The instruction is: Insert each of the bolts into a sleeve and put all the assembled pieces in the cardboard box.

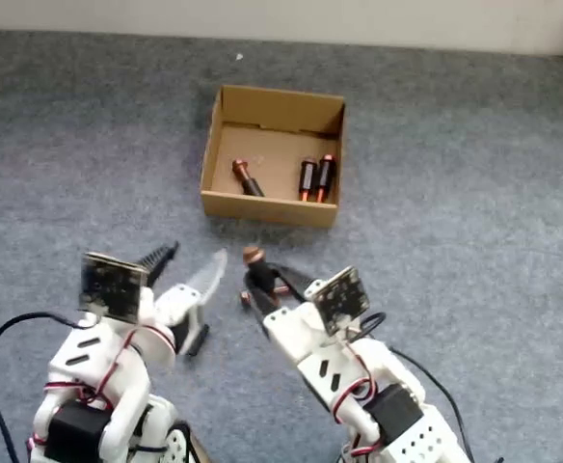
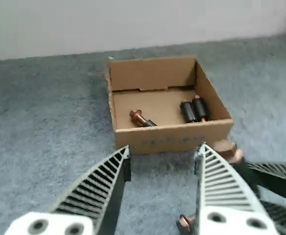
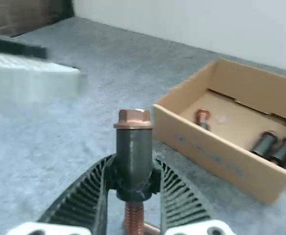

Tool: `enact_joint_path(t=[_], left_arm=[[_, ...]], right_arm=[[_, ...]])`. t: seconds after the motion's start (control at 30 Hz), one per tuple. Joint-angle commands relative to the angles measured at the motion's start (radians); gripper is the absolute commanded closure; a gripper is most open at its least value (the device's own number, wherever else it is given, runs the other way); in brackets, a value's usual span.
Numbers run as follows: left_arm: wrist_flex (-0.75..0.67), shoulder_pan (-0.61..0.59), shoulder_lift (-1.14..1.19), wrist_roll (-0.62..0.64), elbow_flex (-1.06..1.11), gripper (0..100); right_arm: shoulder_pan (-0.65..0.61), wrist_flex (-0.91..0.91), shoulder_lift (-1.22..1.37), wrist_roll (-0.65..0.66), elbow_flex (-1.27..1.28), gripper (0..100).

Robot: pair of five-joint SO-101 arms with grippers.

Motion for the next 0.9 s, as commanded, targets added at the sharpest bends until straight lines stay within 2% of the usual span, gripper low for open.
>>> enact_joint_path(t=[0.0, 0.17, 0.37, 0.53, 0.7, 0.87], left_arm=[[-0.118, -0.110, 0.001, 0.054, 0.042, 77], [-0.198, -0.122, 0.001, 0.048, 0.094, 86], [-0.229, -0.124, 0.001, 0.041, 0.133, 88], [-0.227, -0.122, 0.001, -0.041, 0.134, 91], [-0.227, -0.122, 0.001, -0.043, 0.134, 91], [-0.227, -0.122, -0.001, -0.044, 0.134, 90]], right_arm=[[0.071, -0.004, 0.013, 0.014, -0.073, 99.3], [0.081, -0.007, 0.209, 0.014, -0.206, 99.3], [0.082, -0.013, 0.630, 0.014, -0.486, 99.3], [0.120, -0.223, 0.978, 0.015, -0.679, 99.2], [0.180, -0.452, 1.322, 0.015, -0.863, 99.2], [0.220, -0.518, 1.627, 0.014, -1.070, 99.2]])
